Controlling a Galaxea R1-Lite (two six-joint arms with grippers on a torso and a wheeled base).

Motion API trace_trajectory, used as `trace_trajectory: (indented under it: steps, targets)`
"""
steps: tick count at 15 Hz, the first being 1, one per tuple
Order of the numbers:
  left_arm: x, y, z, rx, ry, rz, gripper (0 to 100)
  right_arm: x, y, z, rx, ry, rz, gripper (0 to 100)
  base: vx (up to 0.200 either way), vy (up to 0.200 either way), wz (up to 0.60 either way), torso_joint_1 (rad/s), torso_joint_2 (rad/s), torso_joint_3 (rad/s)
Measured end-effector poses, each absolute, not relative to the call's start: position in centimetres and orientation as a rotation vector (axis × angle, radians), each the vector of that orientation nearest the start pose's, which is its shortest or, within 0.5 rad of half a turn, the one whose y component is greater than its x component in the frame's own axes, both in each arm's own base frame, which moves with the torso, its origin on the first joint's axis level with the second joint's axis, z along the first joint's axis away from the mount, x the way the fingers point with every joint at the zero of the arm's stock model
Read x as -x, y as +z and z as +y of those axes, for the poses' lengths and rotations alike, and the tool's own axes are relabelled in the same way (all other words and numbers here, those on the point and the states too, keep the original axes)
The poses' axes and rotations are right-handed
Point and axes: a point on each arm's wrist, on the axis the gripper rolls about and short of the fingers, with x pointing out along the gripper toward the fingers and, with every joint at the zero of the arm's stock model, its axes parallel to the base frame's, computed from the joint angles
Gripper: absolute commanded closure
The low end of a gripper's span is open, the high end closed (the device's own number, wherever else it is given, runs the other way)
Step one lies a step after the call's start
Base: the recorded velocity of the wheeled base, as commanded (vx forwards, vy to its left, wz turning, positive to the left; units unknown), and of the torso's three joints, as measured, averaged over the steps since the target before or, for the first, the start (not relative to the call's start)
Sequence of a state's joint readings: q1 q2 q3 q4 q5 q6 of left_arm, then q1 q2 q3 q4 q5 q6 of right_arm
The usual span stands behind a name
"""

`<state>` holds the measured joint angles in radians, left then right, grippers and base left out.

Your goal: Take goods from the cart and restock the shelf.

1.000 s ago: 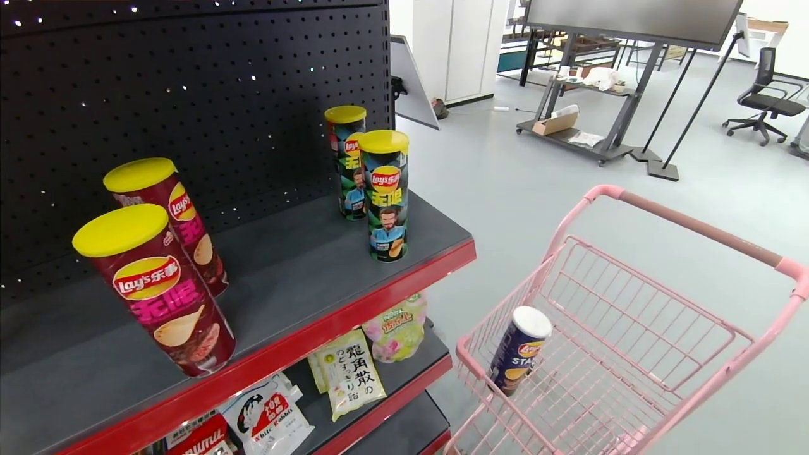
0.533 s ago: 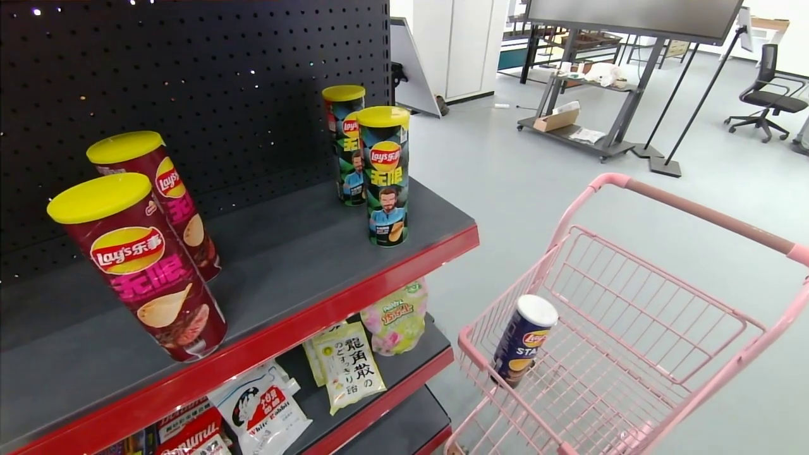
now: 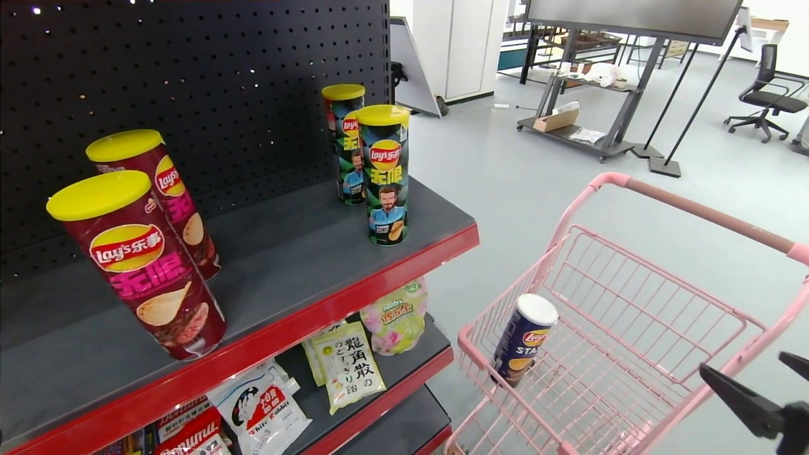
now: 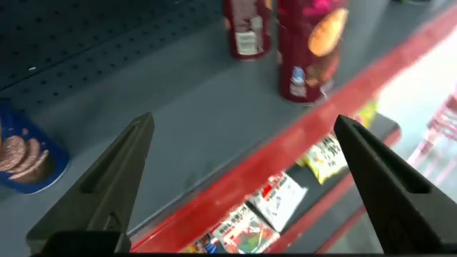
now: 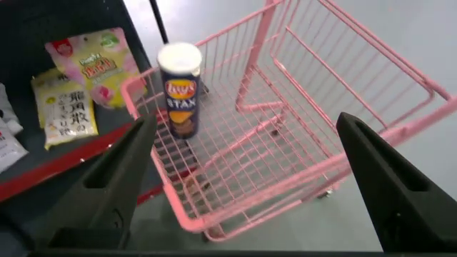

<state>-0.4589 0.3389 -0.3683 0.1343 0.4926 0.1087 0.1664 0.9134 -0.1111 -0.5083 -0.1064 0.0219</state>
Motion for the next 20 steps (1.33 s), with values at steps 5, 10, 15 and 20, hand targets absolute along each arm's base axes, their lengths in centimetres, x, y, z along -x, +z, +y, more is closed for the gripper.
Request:
trace_trajectory:
  steps: [5, 10, 15, 20]
  targets:
    - [-1.3, 19.7, 0.7, -0.057, 0.157, 0.106, 0, -18.6, 10.7, 3.6, -0.024, 0.115, 0.358, 0, 0.0, 0.0, 0.0, 0.0, 0.0, 0.0]
    - [-1.2, 19.1, 0.7, -0.081, 0.151, 0.161, 0, -23.1, 4.9, 7.5, -0.022, 0.273, 0.359, 0, 0.0, 0.0, 0.0, 0.0, 0.0, 0.0]
    - [-0.5, 18.7, 0.8, -0.08, 0.094, 0.162, 0, -24.9, 0.6, 8.5, 0.0, 0.285, 0.457, 0, 0.0, 0.0, 0.0, 0.0, 0.0, 0.0]
    - [-0.2, 18.5, 0.9, -0.077, 0.092, 0.153, 0, -26.9, -0.6, 8.1, -0.012, 0.253, 0.449, 0, 0.0, 0.0, 0.0, 0.0, 0.0, 0.0]
